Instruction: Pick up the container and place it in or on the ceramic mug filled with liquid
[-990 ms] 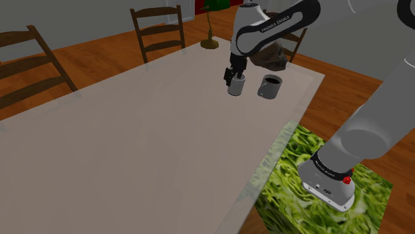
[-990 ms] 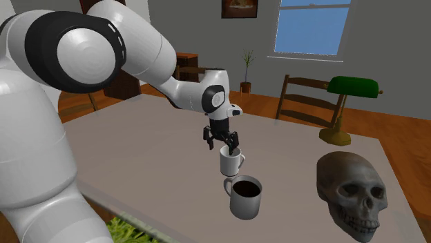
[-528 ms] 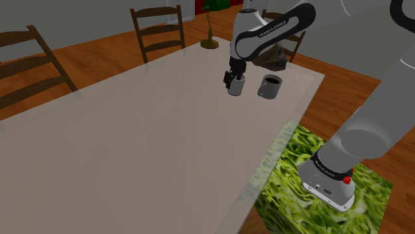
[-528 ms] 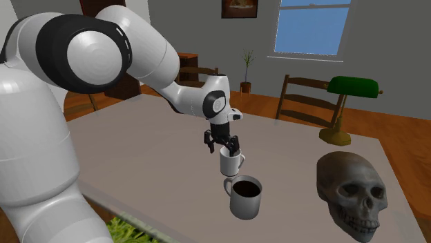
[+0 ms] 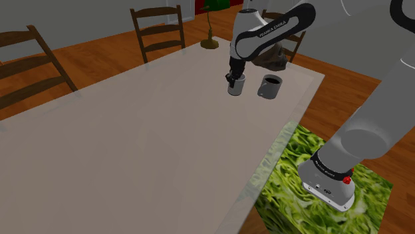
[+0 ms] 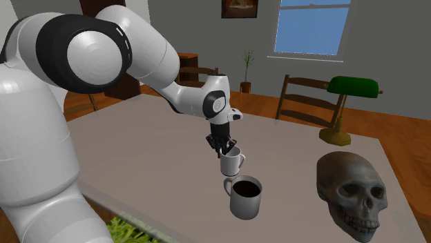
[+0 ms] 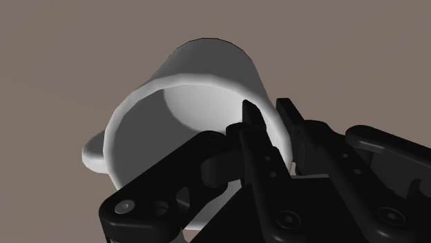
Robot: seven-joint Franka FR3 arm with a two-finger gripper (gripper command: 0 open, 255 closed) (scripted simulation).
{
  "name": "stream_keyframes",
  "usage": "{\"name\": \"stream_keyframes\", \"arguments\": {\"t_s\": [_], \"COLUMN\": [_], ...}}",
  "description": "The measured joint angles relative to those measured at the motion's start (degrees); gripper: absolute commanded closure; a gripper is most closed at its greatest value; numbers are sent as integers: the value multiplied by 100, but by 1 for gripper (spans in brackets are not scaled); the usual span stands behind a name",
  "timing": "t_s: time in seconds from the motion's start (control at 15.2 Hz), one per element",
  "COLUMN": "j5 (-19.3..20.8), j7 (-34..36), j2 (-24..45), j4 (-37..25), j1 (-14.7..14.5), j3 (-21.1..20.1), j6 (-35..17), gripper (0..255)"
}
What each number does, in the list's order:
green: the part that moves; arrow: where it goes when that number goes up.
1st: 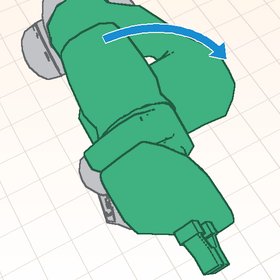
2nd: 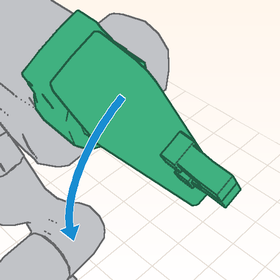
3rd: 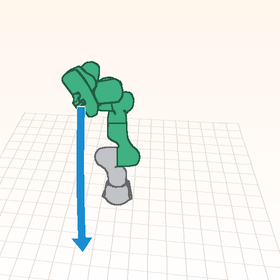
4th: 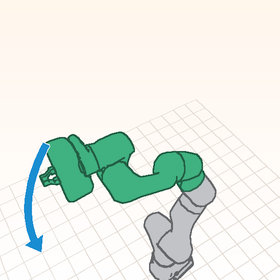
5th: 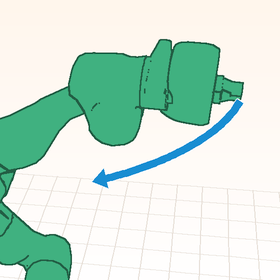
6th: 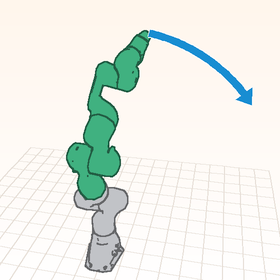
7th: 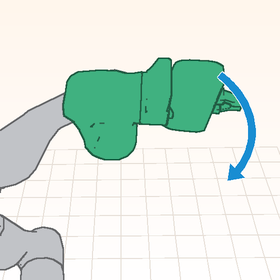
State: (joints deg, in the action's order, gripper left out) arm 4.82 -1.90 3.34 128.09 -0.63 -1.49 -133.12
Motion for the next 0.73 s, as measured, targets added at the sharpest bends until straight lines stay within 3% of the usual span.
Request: {"name": "stream_keyframes", "arguments": {"t_s": [0.33,0.73], "j5": [0,-33], "j7": [0,-23], "j2": [0,-200], "j4": [0,-172], "j1": [0,-9], "j3": [0,-11], "j6": [0,370], "gripper": [255,255]}}
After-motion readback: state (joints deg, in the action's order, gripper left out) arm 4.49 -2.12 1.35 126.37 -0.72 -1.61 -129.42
